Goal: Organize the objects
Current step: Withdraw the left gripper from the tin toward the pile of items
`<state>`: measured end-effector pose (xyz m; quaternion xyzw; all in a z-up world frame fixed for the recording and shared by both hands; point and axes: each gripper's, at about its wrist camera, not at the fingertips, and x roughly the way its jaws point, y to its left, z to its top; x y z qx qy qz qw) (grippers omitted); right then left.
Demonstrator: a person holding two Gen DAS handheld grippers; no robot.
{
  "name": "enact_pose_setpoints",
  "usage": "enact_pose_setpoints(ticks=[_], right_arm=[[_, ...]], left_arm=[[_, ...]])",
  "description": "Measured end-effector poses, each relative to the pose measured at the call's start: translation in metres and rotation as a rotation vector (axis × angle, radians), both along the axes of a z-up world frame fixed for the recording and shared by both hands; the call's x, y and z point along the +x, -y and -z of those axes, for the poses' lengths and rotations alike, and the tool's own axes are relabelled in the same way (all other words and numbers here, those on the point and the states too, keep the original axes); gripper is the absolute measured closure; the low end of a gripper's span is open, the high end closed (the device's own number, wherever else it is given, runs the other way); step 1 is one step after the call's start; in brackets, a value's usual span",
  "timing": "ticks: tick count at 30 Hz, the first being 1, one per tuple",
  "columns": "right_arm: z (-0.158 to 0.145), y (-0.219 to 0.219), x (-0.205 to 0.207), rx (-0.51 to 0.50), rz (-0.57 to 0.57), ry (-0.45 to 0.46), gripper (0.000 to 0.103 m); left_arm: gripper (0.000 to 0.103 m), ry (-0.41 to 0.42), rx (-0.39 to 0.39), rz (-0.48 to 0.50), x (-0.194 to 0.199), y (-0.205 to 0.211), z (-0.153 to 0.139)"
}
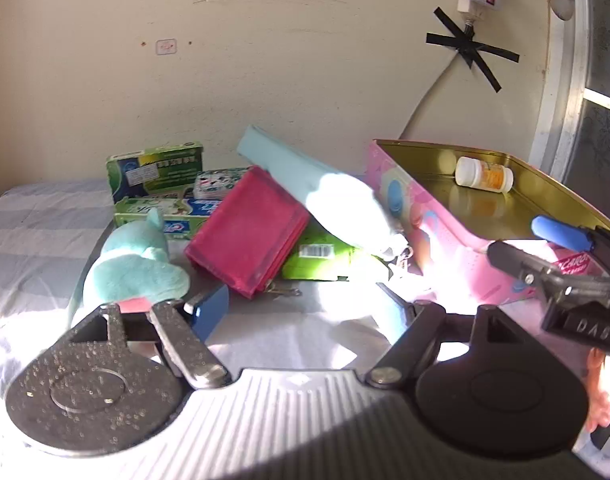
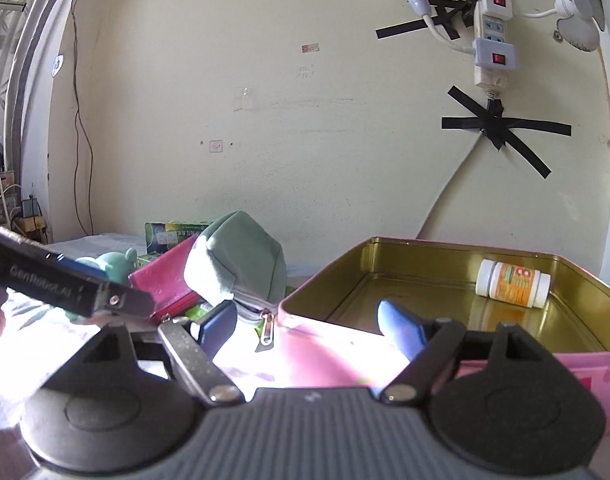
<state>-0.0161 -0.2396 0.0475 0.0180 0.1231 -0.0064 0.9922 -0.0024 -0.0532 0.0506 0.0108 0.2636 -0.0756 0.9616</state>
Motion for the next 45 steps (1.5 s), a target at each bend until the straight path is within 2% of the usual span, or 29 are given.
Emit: enact_pose_setpoints(ticks=[5,7,9,10,13,15,18,21,24,29,34,37,39,45], right_arm=[[-0.008,0.011,-0.01,0.065,0.119,0.062,0.025],[-0.014,0.013,-0.022,0.08,0.192,0.119,0.025],[-0.02,0.015,-0.04,0.11,0.261,0.204,0.015],[-0.022,0.015,-0.048,0.118,0.299,0.25,0.0],[-0.021,0.016,-0.067,0.183,0.385,0.35,0.0],[-0.016,0.023,-0.072,0.29,0.426,0.339,0.0],[-0.006,0.034,-0.073,0.41,0.526,0.232,0.0],[0.005,0.038,-0.074,0.415,0.594,0.192,0.0],[0.01,0.036,-0.078,0.42,0.602,0.184,0.0],[0.001,0.021,-0.079,0.331,0.572,0.223,0.0],[-0.007,0.001,-0.077,0.191,0.537,0.267,0.0],[-0.004,-0.01,-0.07,0.103,0.529,0.253,0.0],[-0.002,-0.012,-0.062,0.083,0.508,0.217,0.0],[-0.001,-0.027,-0.051,-0.007,0.444,0.183,0.0]], left_arm=[[0.023,0.012,0.022,-0.039,-0.008,-0.015,0.005],[0.022,0.022,0.03,-0.04,-0.01,-0.016,0.003],[0.02,0.035,0.034,-0.042,-0.013,-0.017,0.002],[0.02,0.042,0.036,-0.043,-0.015,-0.017,0.001],[0.019,0.047,0.032,-0.037,-0.017,-0.016,0.0],[0.019,0.047,0.018,-0.025,-0.019,-0.014,-0.001],[0.019,0.066,0.009,0.018,-0.027,-0.004,0.0],[0.015,0.099,0.024,0.083,-0.038,0.011,0.003],[0.01,0.148,0.046,0.131,-0.046,0.024,0.009],[0.01,0.176,0.034,0.177,-0.045,0.035,0.014],[0.007,0.212,0.031,0.161,-0.041,0.039,0.019],[0.007,0.21,0.056,0.124,-0.038,0.04,0.031],[0.007,0.187,0.064,0.126,-0.035,0.041,0.032],[0.004,0.296,0.138,0.112,-0.052,0.05,0.032]])
